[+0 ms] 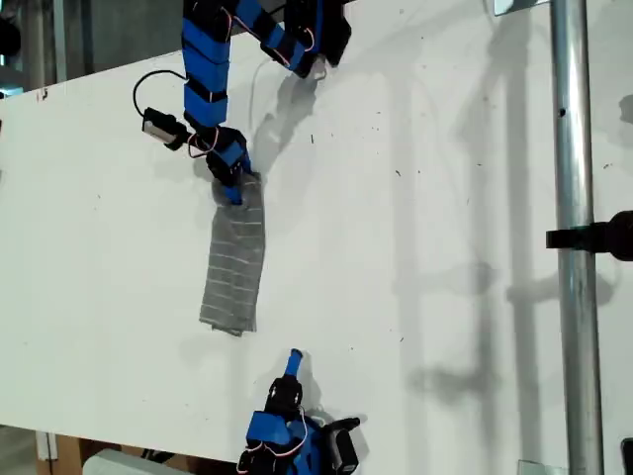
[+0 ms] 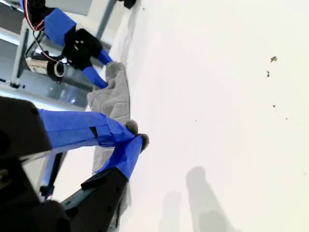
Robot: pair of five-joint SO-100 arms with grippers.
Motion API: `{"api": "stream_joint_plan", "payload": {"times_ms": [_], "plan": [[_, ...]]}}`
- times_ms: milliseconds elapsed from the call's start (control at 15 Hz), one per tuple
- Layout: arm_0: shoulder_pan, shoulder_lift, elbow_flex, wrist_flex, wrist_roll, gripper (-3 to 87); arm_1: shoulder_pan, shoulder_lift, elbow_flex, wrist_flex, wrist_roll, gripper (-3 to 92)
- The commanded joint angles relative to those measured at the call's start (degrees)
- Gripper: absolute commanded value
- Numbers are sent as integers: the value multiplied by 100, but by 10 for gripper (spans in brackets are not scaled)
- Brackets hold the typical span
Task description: Grasp corners of a towel and fold twice.
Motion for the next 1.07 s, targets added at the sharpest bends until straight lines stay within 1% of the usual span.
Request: {"api": "stream_joint_plan", "payload": {"times_ms": [0,67,200,333,467,533,667,800,867,933,1000], "plan": [[53,9,44,44,-88,-26,-114,-255,-563,-378,-141,207],[62,9,44,53,-97,-26,-44,-264,-580,-448,-387,138],[53,9,44,53,-88,-26,70,-158,-554,-229,-738,78],[53,9,44,53,-70,-26,167,26,-545,404,-1116,49],[44,9,44,53,-53,-26,193,949,-9,1081,-1257,29],[35,9,44,53,-53,-26,246,1758,466,1538,-1204,17],[35,9,44,53,-35,-26,413,3665,1116,3041,-1178,25],[-9,9,44,53,18,-26,527,5695,1301,4553,-1151,18],[-18,9,44,53,18,-26,229,6091,1213,4729,-914,0],[-26,9,44,44,18,-26,-44,5924,1046,4755,-747,0],[-9,9,44,44,18,-26,-229,5722,1072,4412,-686,0]]}}
